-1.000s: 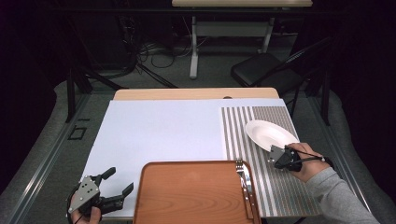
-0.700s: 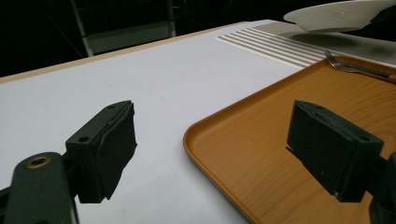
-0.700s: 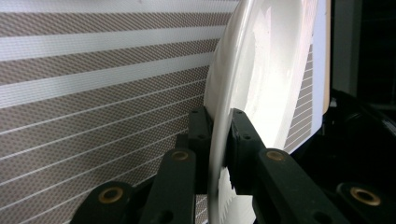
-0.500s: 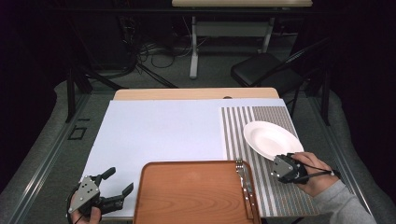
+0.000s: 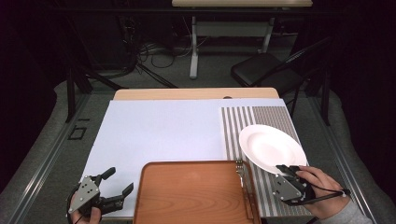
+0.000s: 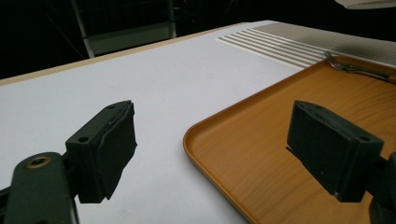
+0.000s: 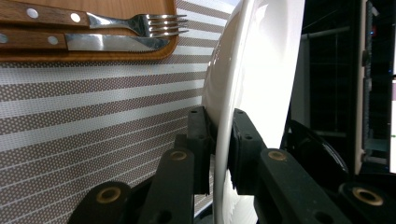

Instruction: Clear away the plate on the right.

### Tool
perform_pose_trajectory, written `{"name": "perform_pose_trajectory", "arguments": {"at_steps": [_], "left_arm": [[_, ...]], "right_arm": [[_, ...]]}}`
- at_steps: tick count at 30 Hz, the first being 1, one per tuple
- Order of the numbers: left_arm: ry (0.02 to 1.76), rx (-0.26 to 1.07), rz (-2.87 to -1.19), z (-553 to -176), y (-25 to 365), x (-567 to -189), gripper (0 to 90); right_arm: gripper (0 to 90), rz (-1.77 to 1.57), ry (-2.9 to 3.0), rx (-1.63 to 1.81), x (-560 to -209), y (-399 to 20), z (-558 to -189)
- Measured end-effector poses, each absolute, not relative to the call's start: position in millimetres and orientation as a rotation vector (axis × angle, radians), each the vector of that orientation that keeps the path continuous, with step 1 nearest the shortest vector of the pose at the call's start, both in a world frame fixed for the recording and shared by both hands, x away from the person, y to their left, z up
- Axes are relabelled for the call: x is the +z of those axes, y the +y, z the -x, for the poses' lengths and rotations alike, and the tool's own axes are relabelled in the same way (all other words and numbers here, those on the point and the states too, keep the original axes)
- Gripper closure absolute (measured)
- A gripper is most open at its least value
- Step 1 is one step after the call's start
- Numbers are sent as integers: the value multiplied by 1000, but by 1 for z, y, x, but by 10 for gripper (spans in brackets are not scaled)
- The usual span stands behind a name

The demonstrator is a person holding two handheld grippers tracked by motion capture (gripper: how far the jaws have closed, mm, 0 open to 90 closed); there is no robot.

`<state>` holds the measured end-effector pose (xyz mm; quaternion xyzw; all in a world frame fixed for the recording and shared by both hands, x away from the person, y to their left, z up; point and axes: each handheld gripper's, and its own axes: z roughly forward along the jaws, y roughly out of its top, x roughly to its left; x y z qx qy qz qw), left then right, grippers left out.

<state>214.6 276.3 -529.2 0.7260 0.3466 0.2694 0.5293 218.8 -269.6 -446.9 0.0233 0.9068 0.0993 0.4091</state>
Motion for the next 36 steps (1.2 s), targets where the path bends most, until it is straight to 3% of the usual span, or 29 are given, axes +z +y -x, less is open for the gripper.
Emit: {"name": "perform_pose_trajectory", "arguments": {"at_steps": [19, 36], "left_arm": [[827, 645, -1734, -214, 277, -529, 157], [833, 642, -1742, -215, 276, -529, 157]], "right_arm": [[811, -14, 2264, 296, -432, -250, -182], [803, 211, 2246, 439, -436, -192, -185]]}}
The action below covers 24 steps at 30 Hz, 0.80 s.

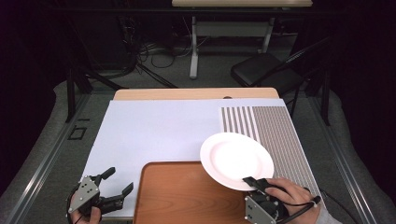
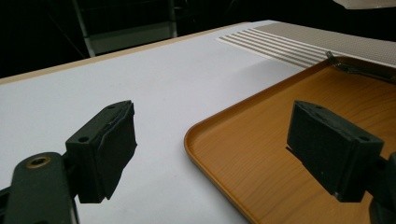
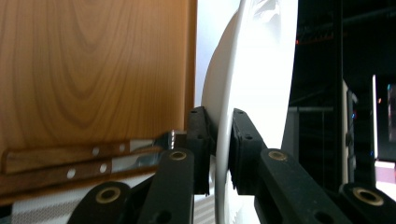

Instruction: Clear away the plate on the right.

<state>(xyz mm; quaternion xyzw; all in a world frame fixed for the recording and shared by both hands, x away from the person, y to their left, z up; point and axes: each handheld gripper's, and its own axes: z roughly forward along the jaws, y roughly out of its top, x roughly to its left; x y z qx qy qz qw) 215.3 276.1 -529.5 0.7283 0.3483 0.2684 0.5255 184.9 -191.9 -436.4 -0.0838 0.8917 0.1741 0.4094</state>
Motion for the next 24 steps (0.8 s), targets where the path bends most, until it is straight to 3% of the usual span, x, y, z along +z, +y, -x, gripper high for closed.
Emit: {"name": "perform_pose_trajectory", "arguments": {"at_steps": [24], "left_arm": [[837, 647, -1734, -215, 277, -530, 157]], "right_arm": [[795, 427, 2216, 558, -441, -142, -175]]}}
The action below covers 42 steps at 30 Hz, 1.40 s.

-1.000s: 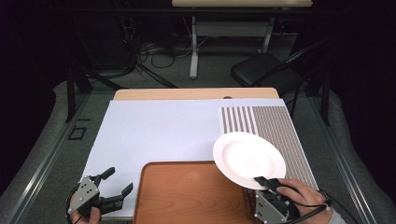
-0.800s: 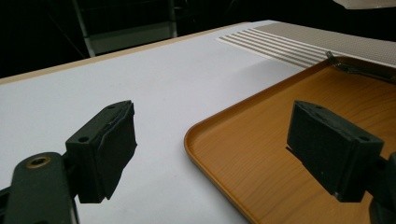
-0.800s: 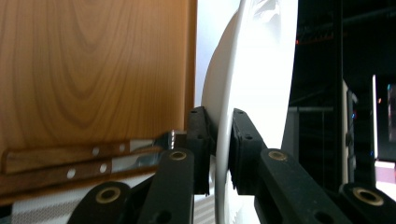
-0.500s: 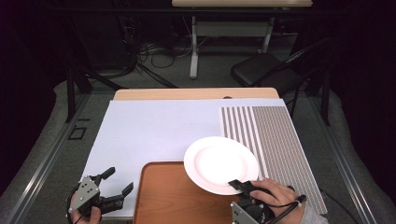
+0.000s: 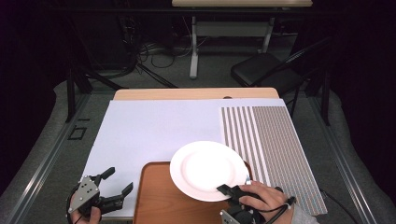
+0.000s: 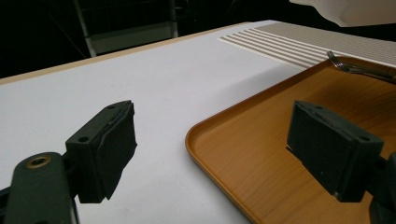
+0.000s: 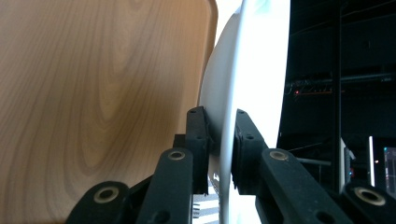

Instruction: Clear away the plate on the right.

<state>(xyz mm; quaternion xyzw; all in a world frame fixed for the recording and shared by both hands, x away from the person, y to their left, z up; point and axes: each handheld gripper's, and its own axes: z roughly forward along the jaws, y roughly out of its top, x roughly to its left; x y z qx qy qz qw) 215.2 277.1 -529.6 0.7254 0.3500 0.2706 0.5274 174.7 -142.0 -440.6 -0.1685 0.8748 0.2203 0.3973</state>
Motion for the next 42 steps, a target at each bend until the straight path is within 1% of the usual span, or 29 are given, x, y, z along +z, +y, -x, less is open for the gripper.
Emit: {"name": "perform_pose_trajectory", "arguments": {"at_steps": [12, 23, 40, 42], "left_arm": [[838, 650, -1734, -215, 277, -530, 158], [840, 648, -1734, -215, 277, -530, 157], [841, 644, -1738, -215, 278, -530, 157], [840, 647, -1737, -215, 278, -530, 157]], "right_arm": [[792, 500, 2195, 542, -444, -134, -159], [786, 530, 2252, 577, -469, -120, -150], [787, 582, 2296, 602, -497, -109, -158], [786, 585, 2302, 553, -497, -108, -158]]}}
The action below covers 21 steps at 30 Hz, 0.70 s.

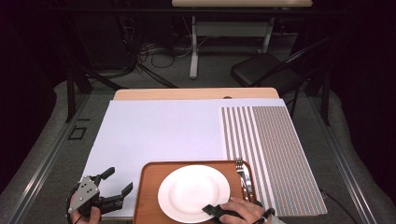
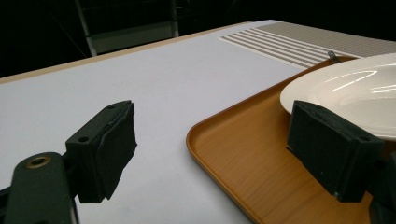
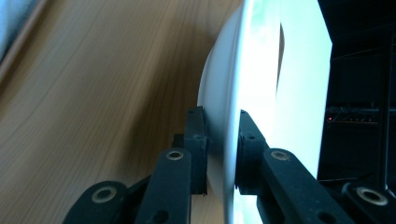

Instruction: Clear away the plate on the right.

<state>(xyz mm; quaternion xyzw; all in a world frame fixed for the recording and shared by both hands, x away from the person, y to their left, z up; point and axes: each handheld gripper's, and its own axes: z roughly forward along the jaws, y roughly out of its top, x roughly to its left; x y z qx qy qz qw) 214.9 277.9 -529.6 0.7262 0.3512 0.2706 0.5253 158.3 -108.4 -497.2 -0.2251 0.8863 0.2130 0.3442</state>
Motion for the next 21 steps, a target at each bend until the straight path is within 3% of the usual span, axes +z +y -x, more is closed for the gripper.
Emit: {"name": "perform_pose_trajectory", "arguments": {"at_steps": [21], "left_arm": [[842, 643, -1737, -215, 278, -530, 157]], "right_arm": [[798, 604, 2347, 558, -520, -115, -160]]}}
